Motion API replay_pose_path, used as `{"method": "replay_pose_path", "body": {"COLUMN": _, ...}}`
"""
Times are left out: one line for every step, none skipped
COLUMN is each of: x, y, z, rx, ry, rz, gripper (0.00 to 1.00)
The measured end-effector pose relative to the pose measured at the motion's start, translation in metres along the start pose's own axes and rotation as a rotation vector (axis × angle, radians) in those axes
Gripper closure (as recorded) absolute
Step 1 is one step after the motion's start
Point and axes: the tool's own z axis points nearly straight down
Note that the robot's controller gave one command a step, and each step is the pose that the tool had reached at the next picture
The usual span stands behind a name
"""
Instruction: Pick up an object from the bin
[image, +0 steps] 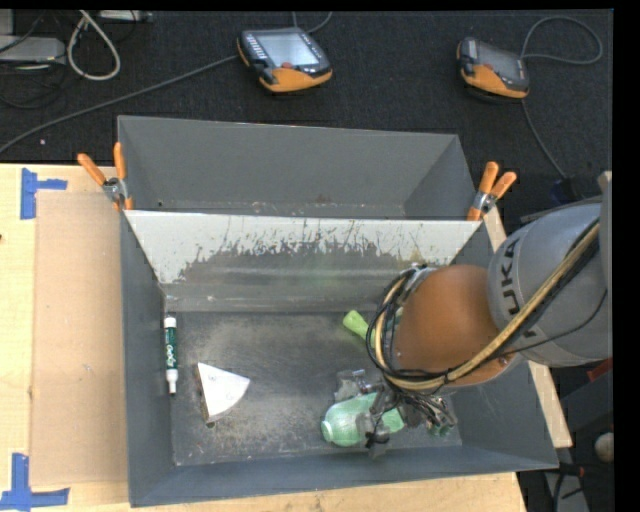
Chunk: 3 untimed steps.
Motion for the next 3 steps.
{"method": "replay_pose_path", "body": {"x": 0.000, "y": 0.000, "z": 0.000, "rx": 0.000, "ry": 0.000, "rz": 0.001, "gripper": 1.00}}
{"method": "replay_pose_path", "body": {"x": 0.000, "y": 0.000, "z": 0.000, "rx": 0.000, "ry": 0.000, "rz": 0.001, "gripper": 1.00}}
{"method": "replay_pose_path", "body": {"x": -0.041, "y": -0.043, "z": -0.001, "rx": 0.001, "ry": -0.009, "rz": -0.236, "gripper": 1.00}}
